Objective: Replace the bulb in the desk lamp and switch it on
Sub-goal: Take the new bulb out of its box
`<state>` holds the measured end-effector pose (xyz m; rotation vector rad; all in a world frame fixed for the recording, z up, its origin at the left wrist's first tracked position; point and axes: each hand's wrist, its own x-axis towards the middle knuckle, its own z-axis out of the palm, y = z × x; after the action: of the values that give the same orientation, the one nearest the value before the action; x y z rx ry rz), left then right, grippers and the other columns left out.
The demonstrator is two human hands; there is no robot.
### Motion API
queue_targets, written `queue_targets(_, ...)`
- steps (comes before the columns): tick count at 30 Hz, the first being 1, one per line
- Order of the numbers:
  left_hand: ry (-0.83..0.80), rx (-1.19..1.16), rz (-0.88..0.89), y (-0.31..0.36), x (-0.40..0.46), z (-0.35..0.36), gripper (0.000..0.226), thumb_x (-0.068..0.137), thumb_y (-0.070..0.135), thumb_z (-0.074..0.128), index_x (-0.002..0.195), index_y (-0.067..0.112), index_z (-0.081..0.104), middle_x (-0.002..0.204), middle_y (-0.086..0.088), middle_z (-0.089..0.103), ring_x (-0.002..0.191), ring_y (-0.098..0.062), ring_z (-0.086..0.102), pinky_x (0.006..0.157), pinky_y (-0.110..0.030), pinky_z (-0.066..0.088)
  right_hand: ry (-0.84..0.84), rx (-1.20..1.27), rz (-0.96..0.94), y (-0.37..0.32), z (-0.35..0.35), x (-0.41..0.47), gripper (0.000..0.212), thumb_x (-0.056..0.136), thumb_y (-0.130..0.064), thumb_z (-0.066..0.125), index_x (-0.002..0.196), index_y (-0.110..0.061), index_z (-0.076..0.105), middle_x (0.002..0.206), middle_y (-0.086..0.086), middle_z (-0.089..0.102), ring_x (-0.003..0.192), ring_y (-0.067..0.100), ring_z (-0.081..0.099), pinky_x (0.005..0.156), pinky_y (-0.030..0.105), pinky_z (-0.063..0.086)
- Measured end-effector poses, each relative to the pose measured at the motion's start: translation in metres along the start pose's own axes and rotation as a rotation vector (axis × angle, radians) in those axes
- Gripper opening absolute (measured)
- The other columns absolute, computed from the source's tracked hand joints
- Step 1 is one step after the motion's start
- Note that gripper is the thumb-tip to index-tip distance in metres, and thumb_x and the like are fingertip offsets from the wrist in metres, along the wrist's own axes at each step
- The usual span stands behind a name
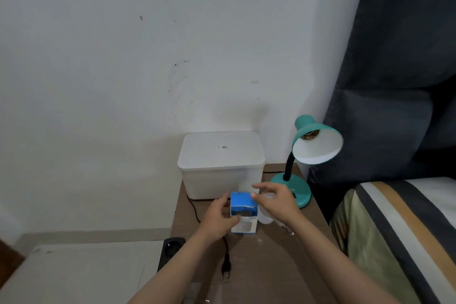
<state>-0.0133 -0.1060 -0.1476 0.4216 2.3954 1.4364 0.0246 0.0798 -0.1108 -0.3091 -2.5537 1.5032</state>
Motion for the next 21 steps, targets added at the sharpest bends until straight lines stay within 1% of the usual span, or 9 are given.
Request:
queue_targets(1, 0.011, 0.012, 0.021, -0.001, -0.001, 0.001, 0.079, 0.080, 0.016, 0.070, 0.145, 0.021, 0.024, 0.131, -0.005, 0.045, 0.107, -0.008, 0.052, 0.071, -0.006, 0.048, -0.001, -0.033, 0.009, 0.001, 0.001, -0.002, 0.028, 0.076, -0.036, 0.073, 0.104, -0.030, 0.069, 0.103, -0.003, 0.066, 0.100, 0.012, 0.060, 0.073, 0.019, 0.046)
queue_targets(3, 0.022, 0.047, 0.044, -0.002, -0.003, 0.002, 0.072, 0.082, 0.016, 0.068, 0.143, 0.024, 0.030, 0.123, -0.004, 0.047, 0.103, -0.009, 0.053, 0.073, -0.007, 0.047, -0.010, -0.127, 0.035, 0.002, 0.003, -0.006, 0.031, 0.073, -0.037, 0.076, 0.102, -0.028, 0.070, 0.108, -0.005, 0.066, 0.098, 0.007, 0.058, 0.073, 0.018, 0.046)
queue_targets(5, 0.028, 0.044, 0.060, -0.003, -0.004, 0.002, 0.070, 0.081, 0.016, 0.069, 0.141, 0.024, 0.034, 0.122, -0.003, 0.050, 0.104, -0.009, 0.053, 0.075, -0.010, 0.048, -0.024, -0.200, 0.058, 0.004, 0.006, -0.010, 0.036, 0.070, -0.038, 0.079, 0.103, -0.027, 0.070, 0.112, -0.005, 0.066, 0.095, 0.006, 0.057, 0.072, 0.017, 0.045)
queue_targets(8, 0.026, 0.032, 0.075, -0.004, -0.003, -0.001, 0.067, 0.080, 0.017, 0.071, 0.139, 0.023, 0.039, 0.127, -0.003, 0.053, 0.107, -0.009, 0.055, 0.079, -0.014, 0.050, -0.028, -0.214, 0.055, 0.007, 0.008, -0.014, 0.041, 0.069, -0.038, 0.079, 0.106, -0.025, 0.069, 0.119, -0.004, 0.064, 0.103, 0.009, 0.057, 0.082, 0.021, 0.049)
queue_targets(11, 0.022, 0.030, 0.080, -0.004, -0.003, -0.003, 0.064, 0.081, 0.019, 0.071, 0.138, 0.023, 0.042, 0.130, 0.000, 0.052, 0.109, -0.007, 0.053, 0.077, -0.011, 0.049, -0.023, -0.225, 0.044, 0.009, 0.008, -0.016, 0.042, 0.069, -0.038, 0.079, 0.107, -0.026, 0.069, 0.121, -0.004, 0.064, 0.107, 0.010, 0.057, 0.087, 0.023, 0.048)
queue_targets(14, 0.011, 0.037, 0.090, -0.004, -0.005, -0.002, 0.062, 0.082, 0.021, 0.070, 0.138, 0.021, 0.042, 0.132, 0.002, 0.050, 0.109, -0.006, 0.051, 0.070, -0.005, 0.048, -0.021, -0.243, 0.045, 0.010, 0.008, -0.017, 0.040, 0.070, -0.037, 0.079, 0.107, -0.026, 0.068, 0.118, -0.005, 0.065, 0.106, 0.009, 0.057, 0.085, 0.024, 0.049)
queue_targets(16, 0.012, 0.028, 0.078, -0.005, -0.006, -0.001, 0.059, 0.083, 0.021, 0.069, 0.137, 0.021, 0.043, 0.131, 0.000, 0.051, 0.103, -0.004, 0.054, 0.067, -0.003, 0.047, -0.007, -0.258, 0.052, 0.012, 0.009, -0.018, 0.039, 0.070, -0.038, 0.078, 0.106, -0.027, 0.069, 0.113, -0.006, 0.067, 0.101, 0.007, 0.058, 0.083, 0.025, 0.051)
queue_targets(18, 0.044, 0.029, 0.074, -0.006, -0.007, 0.001, 0.055, 0.084, 0.020, 0.068, 0.134, 0.020, 0.046, 0.129, -0.002, 0.054, 0.101, -0.003, 0.055, 0.067, -0.002, 0.045, -0.002, -0.277, 0.054, 0.014, 0.011, -0.019, 0.038, 0.071, -0.039, 0.077, 0.106, -0.026, 0.069, 0.110, -0.007, 0.068, 0.097, 0.005, 0.059, 0.080, 0.023, 0.050)
queue_targets(21, 0.098, 0.058, 0.091, -0.008, -0.007, 0.005, 0.051, 0.084, 0.022, 0.068, 0.132, 0.019, 0.049, 0.131, -0.004, 0.055, 0.107, -0.006, 0.052, 0.069, -0.002, 0.046, 0.008, -0.309, 0.042, 0.015, 0.014, -0.020, 0.036, 0.075, -0.038, 0.074, 0.108, -0.026, 0.068, 0.113, -0.008, 0.068, 0.100, 0.005, 0.058, 0.081, 0.021, 0.049)
